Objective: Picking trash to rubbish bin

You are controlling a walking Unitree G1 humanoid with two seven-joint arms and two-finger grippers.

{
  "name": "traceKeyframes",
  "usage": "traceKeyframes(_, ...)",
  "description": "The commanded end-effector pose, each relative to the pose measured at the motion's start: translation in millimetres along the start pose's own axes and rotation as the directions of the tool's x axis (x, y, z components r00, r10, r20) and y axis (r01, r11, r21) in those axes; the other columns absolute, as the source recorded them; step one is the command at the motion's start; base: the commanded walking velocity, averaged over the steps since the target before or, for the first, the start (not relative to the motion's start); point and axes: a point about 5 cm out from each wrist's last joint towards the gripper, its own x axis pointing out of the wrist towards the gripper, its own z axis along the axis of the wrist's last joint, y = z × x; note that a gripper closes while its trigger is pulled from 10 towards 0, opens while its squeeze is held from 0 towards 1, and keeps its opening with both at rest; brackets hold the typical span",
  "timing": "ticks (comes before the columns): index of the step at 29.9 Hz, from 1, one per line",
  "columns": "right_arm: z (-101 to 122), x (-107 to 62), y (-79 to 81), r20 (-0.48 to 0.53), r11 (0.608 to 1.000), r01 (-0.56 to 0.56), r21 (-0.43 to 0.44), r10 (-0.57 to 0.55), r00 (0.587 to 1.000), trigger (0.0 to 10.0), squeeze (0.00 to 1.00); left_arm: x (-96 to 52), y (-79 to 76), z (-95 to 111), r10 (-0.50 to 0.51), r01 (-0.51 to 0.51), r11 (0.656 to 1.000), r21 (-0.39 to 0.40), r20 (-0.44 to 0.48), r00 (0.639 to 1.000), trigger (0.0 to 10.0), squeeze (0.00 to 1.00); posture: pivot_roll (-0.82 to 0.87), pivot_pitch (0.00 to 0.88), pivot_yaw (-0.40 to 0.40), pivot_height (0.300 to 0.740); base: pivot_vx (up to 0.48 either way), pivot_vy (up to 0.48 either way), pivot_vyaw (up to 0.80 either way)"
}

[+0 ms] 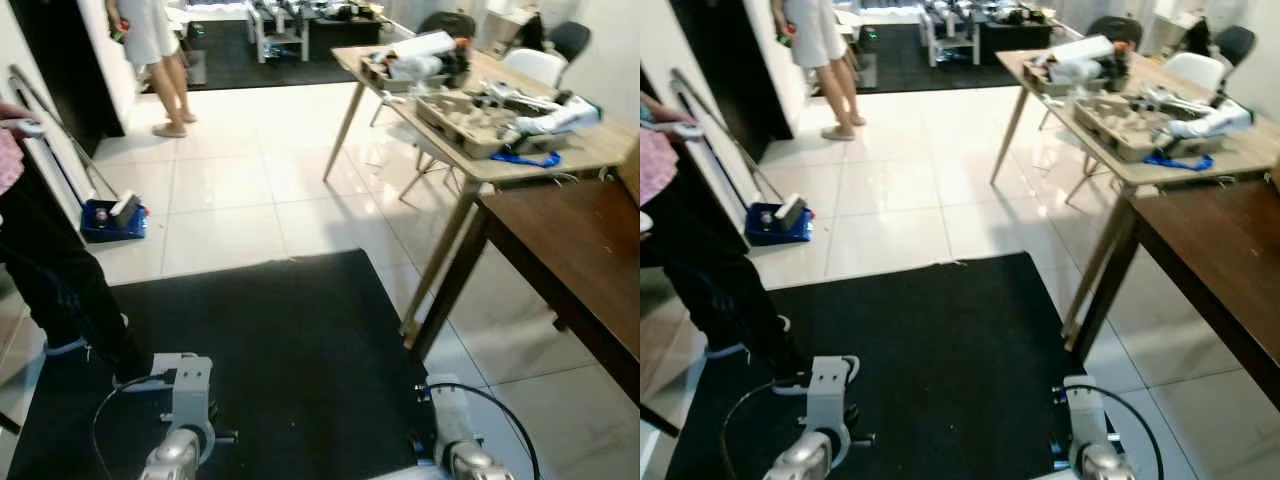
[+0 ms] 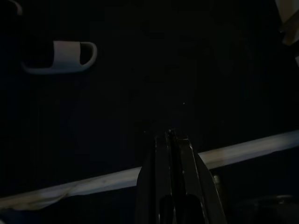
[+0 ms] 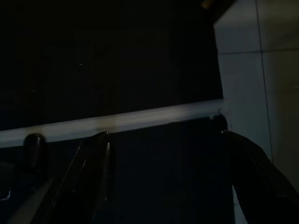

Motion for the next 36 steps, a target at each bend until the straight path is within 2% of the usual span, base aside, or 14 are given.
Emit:
traceKeyframes(1, -7, -0.6, 3.5, -0.022, 1.000, -0.009, 0.009, 0.009, 1.000, 10.0, 0.00, -2.3, 3.5, -6, 0.010, -0.010, 1.000, -0.011, -0.016, 1.000, 10.0, 0.00, -0.08, 0.051, -0.027, 0.740, 0.356, 0.000, 0.00)
traceKeyframes(25, -8, -1.0, 1.6, -0.022, 1.000, 0.001, 0.021, 0.000, 1.000, 10.0, 0.00, -1.2, 0.7, -5, -0.005, 0.005, 1.000, -0.005, -0.018, 1.000, 10.0, 0.00, -0.10, 0.061, -0.011, 0.740, 0.353, 0.000, 0.00)
traceKeyframes(36, -10, -2.9, -9.8, -0.021, 0.999, 0.033, 0.040, -0.032, 0.999, 10.0, 0.00, 2.4, -7.0, 1, -0.033, 0.033, 0.999, 0.006, -0.020, 0.999, 10.0, 0.00, -0.12, 0.068, 0.013, 0.740, 0.352, 0.000, 0.00)
